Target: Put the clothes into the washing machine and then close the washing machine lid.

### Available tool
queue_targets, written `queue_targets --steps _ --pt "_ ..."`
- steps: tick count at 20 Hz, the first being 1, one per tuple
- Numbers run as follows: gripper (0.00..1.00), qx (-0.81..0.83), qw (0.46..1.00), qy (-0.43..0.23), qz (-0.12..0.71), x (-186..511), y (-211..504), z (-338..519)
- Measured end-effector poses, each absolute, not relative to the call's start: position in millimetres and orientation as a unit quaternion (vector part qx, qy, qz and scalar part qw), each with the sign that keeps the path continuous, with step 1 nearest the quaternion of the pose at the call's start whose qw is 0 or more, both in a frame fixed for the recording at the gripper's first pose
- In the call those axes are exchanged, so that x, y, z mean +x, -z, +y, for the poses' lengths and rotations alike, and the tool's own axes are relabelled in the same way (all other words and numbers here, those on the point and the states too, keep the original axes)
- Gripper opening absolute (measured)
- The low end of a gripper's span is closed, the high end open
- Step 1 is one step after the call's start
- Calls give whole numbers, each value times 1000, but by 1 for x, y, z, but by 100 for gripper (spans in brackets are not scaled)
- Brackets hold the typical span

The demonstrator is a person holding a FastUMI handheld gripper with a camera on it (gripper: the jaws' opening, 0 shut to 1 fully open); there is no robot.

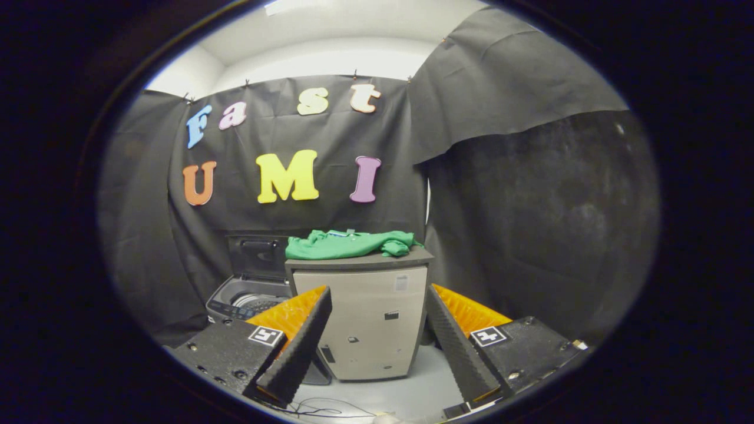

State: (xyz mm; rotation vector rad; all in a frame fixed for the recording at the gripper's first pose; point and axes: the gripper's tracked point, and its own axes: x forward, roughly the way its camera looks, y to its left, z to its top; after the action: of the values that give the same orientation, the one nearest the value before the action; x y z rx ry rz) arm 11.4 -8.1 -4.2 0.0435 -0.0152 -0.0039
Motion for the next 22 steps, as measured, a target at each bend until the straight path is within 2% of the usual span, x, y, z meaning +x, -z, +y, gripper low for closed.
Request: queue_targets --steps 12,22 --pt "100 8 1000 12 -8 21 -27 -2" --pt "100 4 1000 16 -7 102 -109 33"
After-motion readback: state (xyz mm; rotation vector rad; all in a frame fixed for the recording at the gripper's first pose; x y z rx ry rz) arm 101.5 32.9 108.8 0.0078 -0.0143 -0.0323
